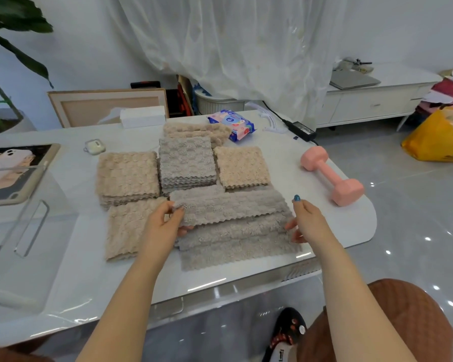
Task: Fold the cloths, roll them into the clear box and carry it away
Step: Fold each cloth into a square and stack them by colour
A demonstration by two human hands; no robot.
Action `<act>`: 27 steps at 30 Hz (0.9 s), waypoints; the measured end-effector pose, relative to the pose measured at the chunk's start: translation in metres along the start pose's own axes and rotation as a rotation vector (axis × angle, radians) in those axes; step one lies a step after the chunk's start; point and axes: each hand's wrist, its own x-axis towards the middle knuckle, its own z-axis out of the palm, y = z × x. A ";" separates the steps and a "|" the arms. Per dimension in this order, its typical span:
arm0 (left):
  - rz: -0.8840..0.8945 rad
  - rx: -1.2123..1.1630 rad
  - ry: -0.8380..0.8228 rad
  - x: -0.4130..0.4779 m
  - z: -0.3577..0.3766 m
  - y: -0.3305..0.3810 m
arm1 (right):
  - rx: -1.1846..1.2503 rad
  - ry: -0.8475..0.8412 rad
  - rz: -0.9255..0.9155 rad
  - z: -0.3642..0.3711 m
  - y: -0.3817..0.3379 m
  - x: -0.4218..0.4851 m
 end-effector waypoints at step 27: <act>-0.064 -0.240 0.233 0.017 0.011 -0.003 | 0.154 0.152 0.012 0.035 0.004 0.058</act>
